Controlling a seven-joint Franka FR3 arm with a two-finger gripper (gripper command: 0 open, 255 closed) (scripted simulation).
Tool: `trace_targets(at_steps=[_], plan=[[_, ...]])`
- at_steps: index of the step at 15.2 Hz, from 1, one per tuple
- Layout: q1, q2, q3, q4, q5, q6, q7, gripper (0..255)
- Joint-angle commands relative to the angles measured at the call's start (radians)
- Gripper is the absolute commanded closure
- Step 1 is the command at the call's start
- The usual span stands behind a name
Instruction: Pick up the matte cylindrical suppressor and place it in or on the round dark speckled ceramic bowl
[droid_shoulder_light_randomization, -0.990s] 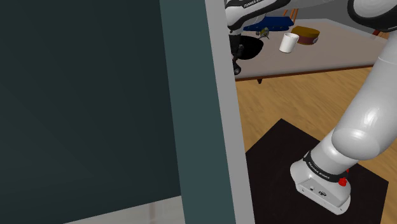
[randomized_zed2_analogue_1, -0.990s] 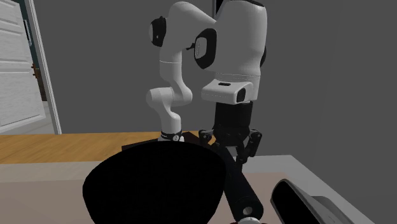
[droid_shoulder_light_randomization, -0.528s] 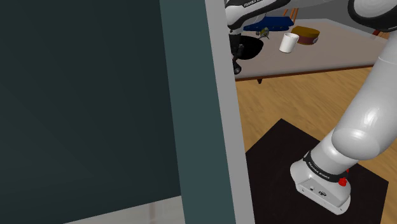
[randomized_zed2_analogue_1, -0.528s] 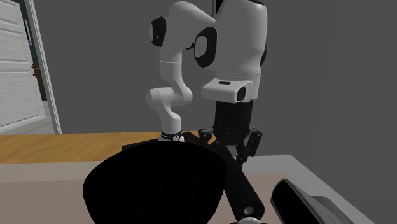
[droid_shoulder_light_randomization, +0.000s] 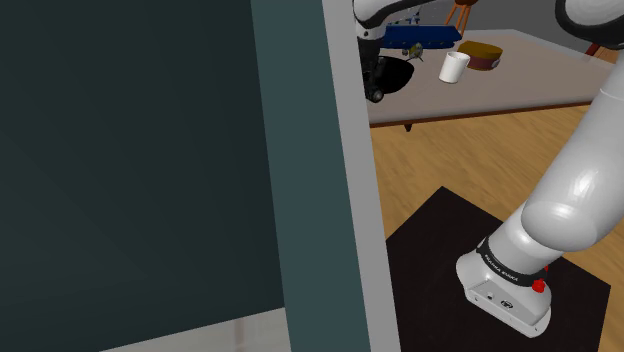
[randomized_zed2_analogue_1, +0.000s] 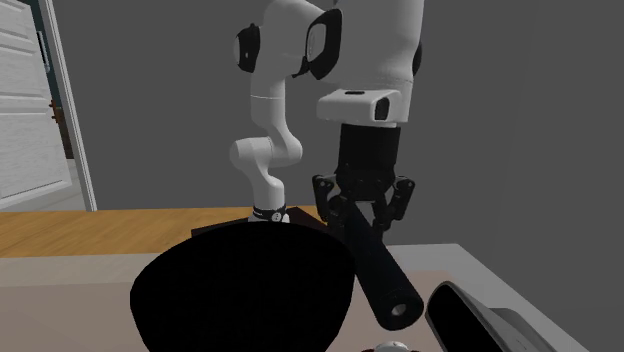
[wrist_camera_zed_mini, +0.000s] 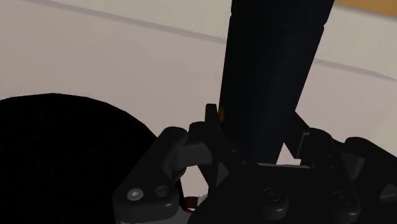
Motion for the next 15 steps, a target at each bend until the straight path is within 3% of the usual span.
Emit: trace_targets(at_steps=[1,15], plan=[[0.0,-0.006,0.0,0.019,0.0,-0.025,-0.002,255],[0.0,-0.018,0.0,0.192,0.002,-0.209,-0.011,255]])
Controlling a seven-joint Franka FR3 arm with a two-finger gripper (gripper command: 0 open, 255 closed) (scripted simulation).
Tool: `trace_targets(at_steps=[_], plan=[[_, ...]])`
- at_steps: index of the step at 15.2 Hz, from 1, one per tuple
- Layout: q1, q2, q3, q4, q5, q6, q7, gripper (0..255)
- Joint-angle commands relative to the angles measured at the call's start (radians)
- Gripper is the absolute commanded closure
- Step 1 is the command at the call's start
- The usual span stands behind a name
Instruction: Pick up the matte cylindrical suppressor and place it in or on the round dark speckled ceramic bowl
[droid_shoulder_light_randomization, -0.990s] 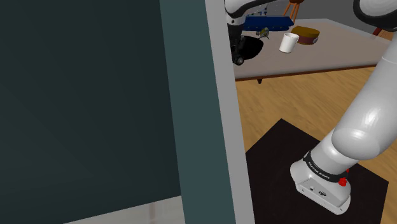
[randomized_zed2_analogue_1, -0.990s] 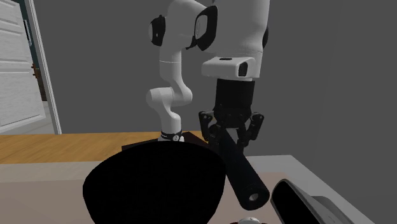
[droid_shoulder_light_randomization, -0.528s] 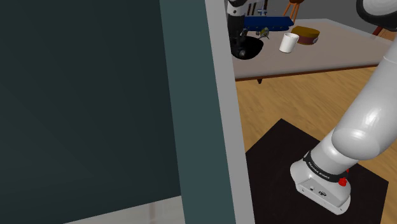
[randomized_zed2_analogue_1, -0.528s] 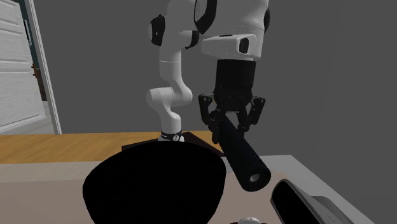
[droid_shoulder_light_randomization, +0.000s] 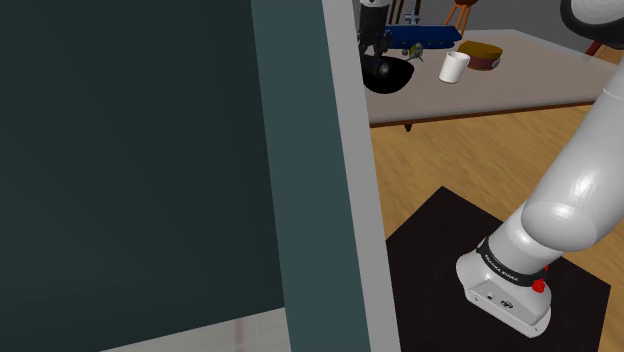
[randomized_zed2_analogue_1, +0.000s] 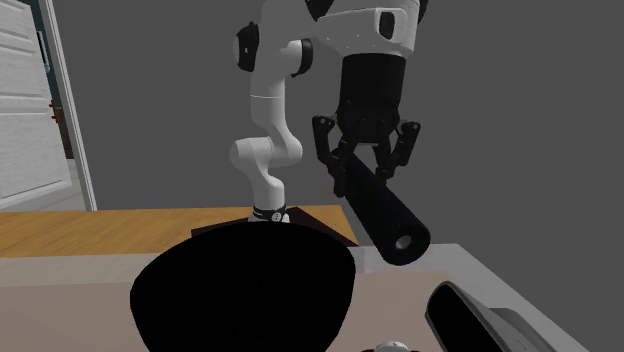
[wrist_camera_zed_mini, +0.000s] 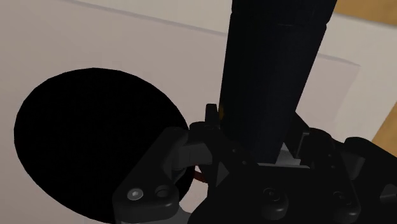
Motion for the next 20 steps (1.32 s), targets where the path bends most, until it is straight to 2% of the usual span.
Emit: trace_targets(at_steps=[1,9,15,20], plan=[[0.001,-0.001,0.0,0.029,0.0,-0.029,0.0,255],[0.001,0.015,0.0,0.153,0.001,-0.138,-0.006,255],[-0.083,0.108,-0.05,0.28,0.018,-0.165,-0.139,255],[-0.161,0.224,-0.083,0.448,0.04,-0.212,-0.245,255]])
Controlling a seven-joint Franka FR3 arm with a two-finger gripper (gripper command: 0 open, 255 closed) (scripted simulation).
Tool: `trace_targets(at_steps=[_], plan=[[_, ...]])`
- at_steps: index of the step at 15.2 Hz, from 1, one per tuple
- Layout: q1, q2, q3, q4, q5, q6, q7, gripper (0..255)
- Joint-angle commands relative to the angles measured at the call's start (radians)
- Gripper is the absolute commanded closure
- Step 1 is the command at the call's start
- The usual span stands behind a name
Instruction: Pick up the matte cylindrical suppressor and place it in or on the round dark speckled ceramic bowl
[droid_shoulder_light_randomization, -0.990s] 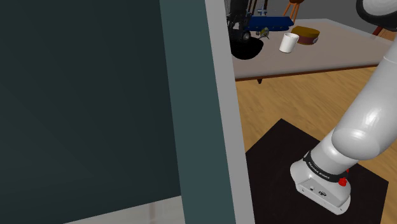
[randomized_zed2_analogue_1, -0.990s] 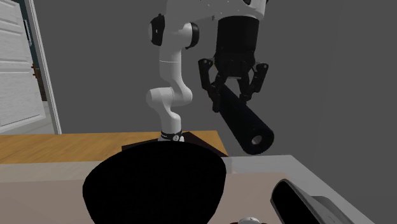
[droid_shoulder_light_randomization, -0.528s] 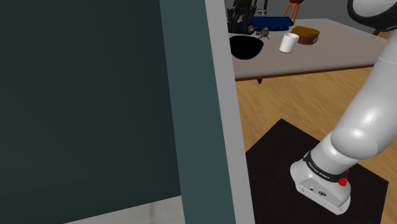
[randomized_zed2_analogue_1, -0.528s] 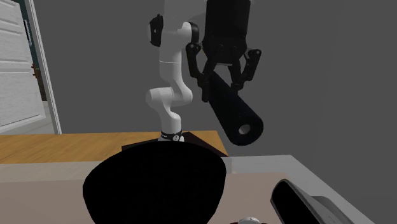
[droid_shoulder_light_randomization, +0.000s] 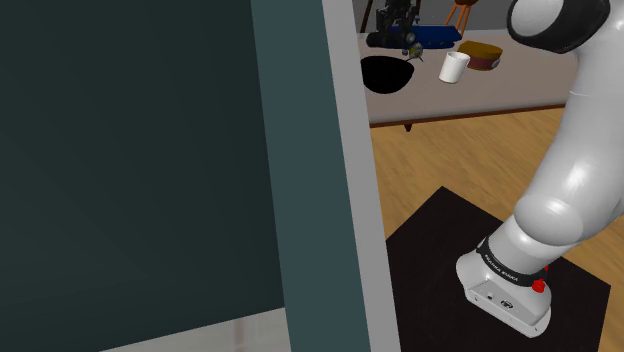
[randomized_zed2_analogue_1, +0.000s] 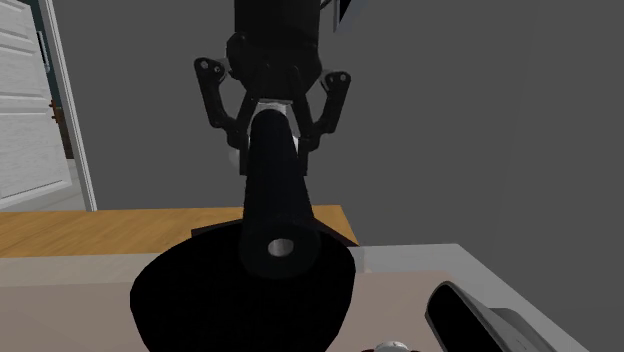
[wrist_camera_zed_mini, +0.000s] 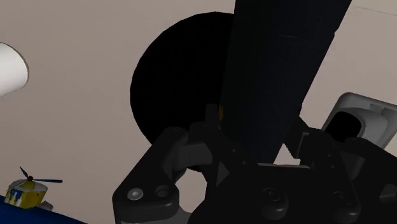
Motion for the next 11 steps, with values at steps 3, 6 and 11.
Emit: trace_targets(at_steps=[3,6,11], plan=[[-0.032,0.043,-0.011,0.044,0.009,0.003,-0.042,255],[-0.029,0.028,-0.011,-0.02,0.007,0.052,-0.039,255],[-0.026,0.012,-0.01,-0.112,0.005,0.127,-0.035,255]])
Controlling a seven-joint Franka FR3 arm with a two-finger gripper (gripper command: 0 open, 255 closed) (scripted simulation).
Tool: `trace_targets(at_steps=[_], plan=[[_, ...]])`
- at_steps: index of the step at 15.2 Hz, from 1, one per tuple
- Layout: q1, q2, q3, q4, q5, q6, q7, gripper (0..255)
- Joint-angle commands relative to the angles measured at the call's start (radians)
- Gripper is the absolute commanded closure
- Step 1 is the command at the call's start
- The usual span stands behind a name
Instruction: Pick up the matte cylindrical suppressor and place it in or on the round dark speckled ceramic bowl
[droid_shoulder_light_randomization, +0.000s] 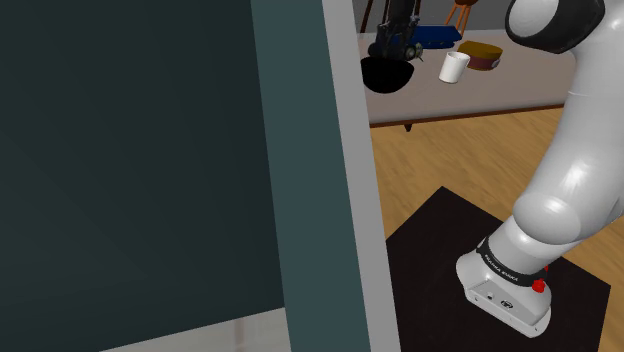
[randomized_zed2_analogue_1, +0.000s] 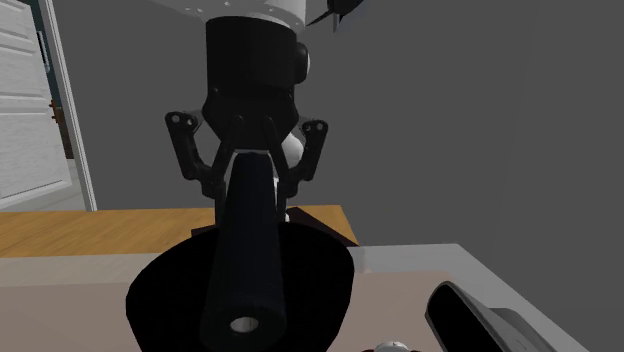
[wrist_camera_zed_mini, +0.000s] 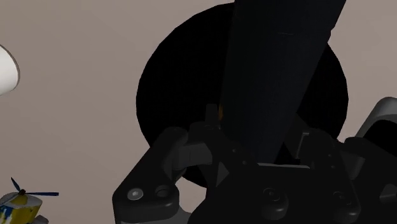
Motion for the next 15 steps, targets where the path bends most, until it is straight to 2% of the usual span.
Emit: trace_targets(at_steps=[1,4,11,12,15], plan=[[0.001,-0.003,0.0,-0.032,0.0,0.028,0.002,255],[0.002,-0.008,0.001,-0.07,-0.001,0.063,0.003,255],[0.002,-0.007,0.001,-0.07,-0.001,0.062,0.003,255],[0.002,-0.007,0.001,-0.069,-0.001,0.062,0.003,0],[0.002,-0.007,0.001,-0.069,-0.001,0.062,0.003,0]])
